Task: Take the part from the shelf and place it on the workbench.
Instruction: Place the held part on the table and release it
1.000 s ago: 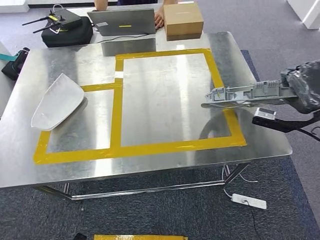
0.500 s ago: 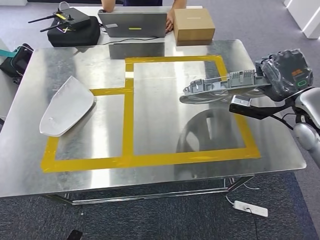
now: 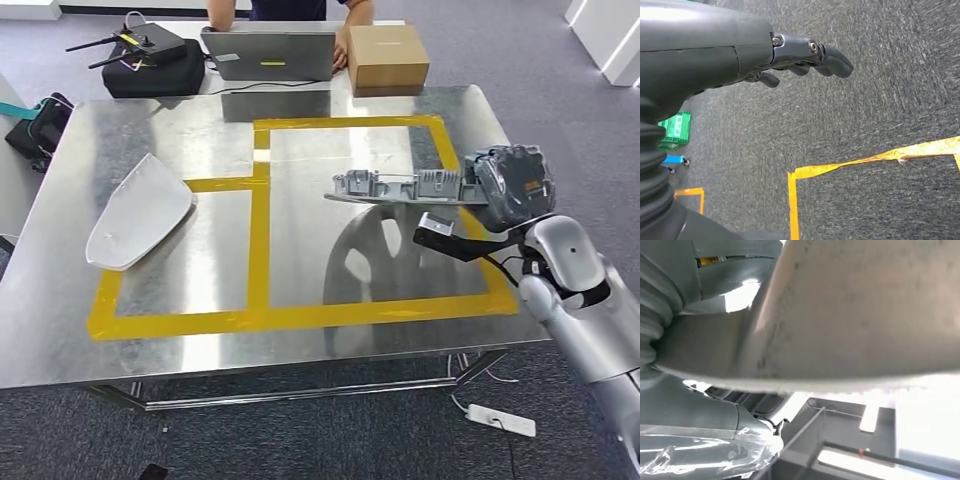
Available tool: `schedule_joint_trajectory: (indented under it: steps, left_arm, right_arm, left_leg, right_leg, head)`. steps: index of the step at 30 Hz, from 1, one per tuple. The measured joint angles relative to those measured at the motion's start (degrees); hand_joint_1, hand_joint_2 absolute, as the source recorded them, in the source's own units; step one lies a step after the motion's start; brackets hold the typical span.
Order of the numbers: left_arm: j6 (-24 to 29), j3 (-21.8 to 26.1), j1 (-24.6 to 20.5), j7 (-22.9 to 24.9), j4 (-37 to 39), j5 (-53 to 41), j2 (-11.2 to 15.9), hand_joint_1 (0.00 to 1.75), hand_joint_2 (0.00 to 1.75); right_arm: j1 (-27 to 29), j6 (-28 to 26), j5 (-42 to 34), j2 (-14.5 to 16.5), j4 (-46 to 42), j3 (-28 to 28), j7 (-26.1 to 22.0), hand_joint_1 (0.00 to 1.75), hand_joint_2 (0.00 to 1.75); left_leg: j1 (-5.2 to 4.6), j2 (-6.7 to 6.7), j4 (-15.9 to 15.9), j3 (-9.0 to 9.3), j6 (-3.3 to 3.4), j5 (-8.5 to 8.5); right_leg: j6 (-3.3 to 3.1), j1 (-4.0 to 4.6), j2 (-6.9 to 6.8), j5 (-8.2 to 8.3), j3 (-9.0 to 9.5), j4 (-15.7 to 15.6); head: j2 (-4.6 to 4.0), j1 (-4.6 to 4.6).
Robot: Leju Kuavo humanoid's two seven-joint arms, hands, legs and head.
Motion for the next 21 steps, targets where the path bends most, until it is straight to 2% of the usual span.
schedule_joint_trajectory:
  steps: [6,11,16,21]
  left_arm:
    - [0.19,-0.22,-0.41,0.59,0.0,-0.79,-0.04,0.0,1.75]
    - [0.63,-0.63,-0.8,2.01,0.0,-1.5,-0.19,0.0,1.75]
    - [0.94,-1.51,-0.96,3.4,0.0,-1.95,-0.26,0.0,1.75]
    - [1.37,-1.94,-1.08,3.64,0.0,-2.29,-0.38,0.0,1.75]
  right_arm:
    - [3.28,-2.75,-0.38,5.75,5.77,-2.09,-0.71,1.75,1.75]
    - [5.65,-4.87,-2.32,12.0,13.72,-5.22,-2.13,1.75,1.75]
    - [5.37,-4.57,-4.84,17.58,23.19,-8.1,-2.19,1.75,1.75]
    - [3.52,-4.63,-4.95,21.24,30.42,-9.86,-1.39,1.75,1.75]
  left_leg:
    - [0.07,0.03,0.0,0.2,-0.19,0.12]
    - [0.09,0.05,0.0,0.35,-0.2,0.12]
    - [0.09,0.08,0.0,0.37,-0.23,0.14]
    - [0.1,0.1,0.0,0.46,-0.24,0.13]
  right_leg:
    - [-0.04,0.05,0.05,-0.03,0.03,0.33]
    - [-0.1,0.06,0.1,-0.07,0.13,0.42]
    - [-0.13,0.06,0.13,-0.09,0.14,0.45]
    - [-0.16,0.06,0.17,-0.11,0.14,0.45]
  head:
    - [0.0,-0.01]
    - [0.0,0.0]
    - [0.0,-0.01]
    - [0.0,0.0]
